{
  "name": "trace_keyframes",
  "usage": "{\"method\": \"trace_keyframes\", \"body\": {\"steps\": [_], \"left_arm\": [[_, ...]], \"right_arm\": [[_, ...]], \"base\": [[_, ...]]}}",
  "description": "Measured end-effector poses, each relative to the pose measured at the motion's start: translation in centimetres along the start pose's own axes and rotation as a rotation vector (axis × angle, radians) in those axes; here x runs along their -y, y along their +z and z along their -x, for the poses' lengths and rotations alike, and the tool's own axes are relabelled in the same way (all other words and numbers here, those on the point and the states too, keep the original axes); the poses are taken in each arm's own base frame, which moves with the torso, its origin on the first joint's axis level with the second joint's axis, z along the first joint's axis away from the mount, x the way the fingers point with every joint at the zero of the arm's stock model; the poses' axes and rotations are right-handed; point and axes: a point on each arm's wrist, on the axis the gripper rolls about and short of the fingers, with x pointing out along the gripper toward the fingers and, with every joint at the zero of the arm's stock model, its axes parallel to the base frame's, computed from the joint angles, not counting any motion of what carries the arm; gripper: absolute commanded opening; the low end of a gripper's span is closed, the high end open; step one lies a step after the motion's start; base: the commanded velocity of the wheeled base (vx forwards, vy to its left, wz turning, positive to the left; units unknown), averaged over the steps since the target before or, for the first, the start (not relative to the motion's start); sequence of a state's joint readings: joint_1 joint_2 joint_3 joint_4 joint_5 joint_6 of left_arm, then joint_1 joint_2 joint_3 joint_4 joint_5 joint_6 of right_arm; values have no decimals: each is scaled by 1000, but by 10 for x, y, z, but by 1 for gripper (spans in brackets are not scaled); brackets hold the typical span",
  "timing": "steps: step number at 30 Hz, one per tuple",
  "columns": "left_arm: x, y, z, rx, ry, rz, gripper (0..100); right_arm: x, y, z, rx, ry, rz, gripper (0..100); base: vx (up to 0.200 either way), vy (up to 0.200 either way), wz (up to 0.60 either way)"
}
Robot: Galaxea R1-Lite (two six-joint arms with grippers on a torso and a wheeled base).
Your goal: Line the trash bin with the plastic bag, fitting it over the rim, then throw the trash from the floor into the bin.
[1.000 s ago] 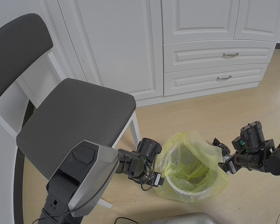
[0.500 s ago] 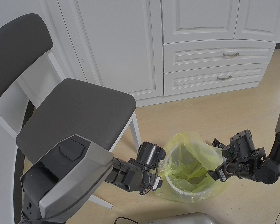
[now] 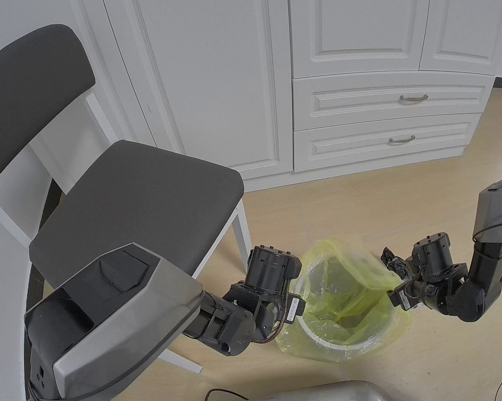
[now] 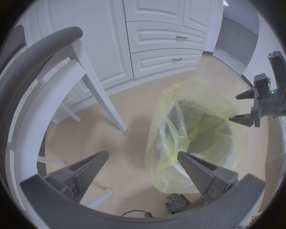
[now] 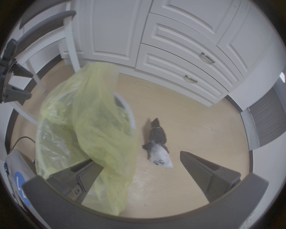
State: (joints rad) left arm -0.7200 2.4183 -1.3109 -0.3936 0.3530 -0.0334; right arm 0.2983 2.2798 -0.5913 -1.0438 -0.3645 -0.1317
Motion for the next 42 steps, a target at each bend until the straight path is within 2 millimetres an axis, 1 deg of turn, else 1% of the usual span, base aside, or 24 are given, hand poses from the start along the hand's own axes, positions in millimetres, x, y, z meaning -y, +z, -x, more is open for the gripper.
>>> {"method": "trace_keyframes", "body": {"steps": [3,8,10,13,17,20,22,24,26,30,32,36,40,42], "left_arm": [[-1,1,-3,24,3,-3,100],[1,4,-10,86,2,-13,100],[3,5,-15,104,-1,-16,100],[5,9,-22,130,-22,-12,100],[9,13,-31,152,-89,-12,100],[9,14,-37,159,-113,-10,100],[10,14,-39,164,-125,-9,100],[10,15,-42,169,-132,-7,100],[10,17,-46,175,-140,-4,100],[11,24,-53,200,-150,3,100],[9,28,-58,212,-147,9,100],[7,36,-69,202,-141,14,100],[0,39,-82,163,-126,18,100],[-4,41,-87,170,-119,26,100]], "right_arm": [[17,1,-6,-4,-44,-9,100],[49,4,-22,-1,-129,-52,100],[58,4,-29,-2,-146,-69,100],[62,4,-37,0,-150,-85,100],[63,2,-45,-2,-148,-112,100],[62,3,-46,2,-145,-117,100],[62,6,-41,11,-137,-120,100],[59,10,-32,29,-110,-122,100],[52,16,-21,51,-72,-126,100],[34,29,3,96,12,-138,100],[30,33,11,112,32,-144,100],[25,36,15,128,51,-149,100],[25,36,12,125,47,-156,100],[28,35,10,120,40,-159,100]], "base": [[0,0,0],[0,0,0],[0,0,0],[0,0,0],[0,0,0],[0,0,0],[0,0,0],[0,0,0],[0,0,0],[0,0,0],[0,0,0],[0,0,0],[0,0,0],[0,0,0]]}}
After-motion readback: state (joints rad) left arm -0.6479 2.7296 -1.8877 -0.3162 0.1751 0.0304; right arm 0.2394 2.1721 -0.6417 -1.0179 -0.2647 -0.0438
